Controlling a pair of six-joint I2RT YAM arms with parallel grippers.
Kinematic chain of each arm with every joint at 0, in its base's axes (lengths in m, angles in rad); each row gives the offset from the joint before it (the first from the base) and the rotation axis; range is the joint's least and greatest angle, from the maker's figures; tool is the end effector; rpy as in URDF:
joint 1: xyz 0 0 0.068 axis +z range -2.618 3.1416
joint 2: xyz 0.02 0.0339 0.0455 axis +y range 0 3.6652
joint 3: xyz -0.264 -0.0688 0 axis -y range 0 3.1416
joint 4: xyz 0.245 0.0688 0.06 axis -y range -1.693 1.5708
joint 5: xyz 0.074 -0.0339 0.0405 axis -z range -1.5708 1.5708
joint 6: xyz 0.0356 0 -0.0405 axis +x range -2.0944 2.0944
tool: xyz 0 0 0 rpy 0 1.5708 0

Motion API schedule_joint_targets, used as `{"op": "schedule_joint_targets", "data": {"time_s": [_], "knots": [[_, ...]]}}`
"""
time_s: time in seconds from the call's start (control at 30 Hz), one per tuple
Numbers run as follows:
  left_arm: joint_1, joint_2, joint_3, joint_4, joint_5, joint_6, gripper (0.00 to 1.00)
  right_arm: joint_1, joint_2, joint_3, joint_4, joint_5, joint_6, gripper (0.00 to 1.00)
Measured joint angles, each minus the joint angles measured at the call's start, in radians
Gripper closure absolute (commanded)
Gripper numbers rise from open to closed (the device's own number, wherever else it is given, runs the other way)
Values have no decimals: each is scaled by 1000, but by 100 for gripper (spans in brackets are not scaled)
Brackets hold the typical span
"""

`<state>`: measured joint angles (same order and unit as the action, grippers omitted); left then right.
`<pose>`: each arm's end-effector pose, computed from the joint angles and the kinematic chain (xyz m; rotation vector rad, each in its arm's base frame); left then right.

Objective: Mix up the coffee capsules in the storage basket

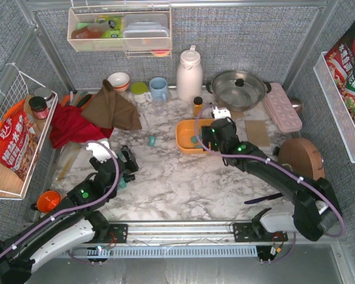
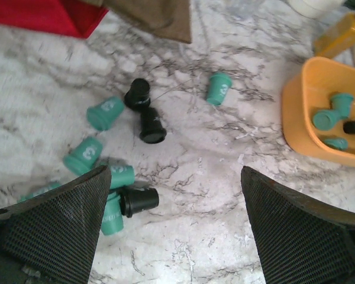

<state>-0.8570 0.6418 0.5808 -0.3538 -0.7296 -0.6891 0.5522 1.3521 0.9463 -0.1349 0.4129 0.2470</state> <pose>0.1153 -0.0969 0.2760 -0.3014 1.8653 -0.3340 0.2654 0.1467 0.2747 -0.0714 2.0610 0.0558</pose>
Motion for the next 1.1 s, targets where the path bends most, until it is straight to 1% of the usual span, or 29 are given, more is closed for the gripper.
{"op": "schedule_joint_targets", "data": {"time_s": [0.17, 0.3, 0.33, 0.53, 0.57, 0.63, 0.7, 0.87, 1.0, 1.1], "knots": [[2, 54, -10, -101, -68, -236, 1, 2, -121, -137, 35, -24, 0, 18], [13, 100, -29, -179, -88, -405, 1, 2, -173, -208, 84, -34, -9, 18], [16, 111, -36, -195, -88, -445, 2, 2, -182, -221, 90, -36, -14, 18], [40, 151, -110, -301, -61, -689, 17, 2, -240, -239, 98, -51, -27, 18], [44, 145, -131, -316, -47, -726, 21, 2, -249, -239, 100, -55, -27, 19], [52, 114, -171, -337, -19, -785, 33, 2, -267, -243, 101, -55, -32, 18], [60, 69, -212, -353, 10, -841, 38, 1, -277, -247, 100, -57, -37, 18], [83, -53, -299, -375, 57, -916, 45, 1, -301, -247, 99, -63, -37, 18], [124, -88, -325, -368, 86, -902, 43, 0, -315, -248, 99, -72, -37, 18], [181, -53, -319, -338, 115, -833, 41, 0, -321, -248, 99, -73, -37, 18]]}}
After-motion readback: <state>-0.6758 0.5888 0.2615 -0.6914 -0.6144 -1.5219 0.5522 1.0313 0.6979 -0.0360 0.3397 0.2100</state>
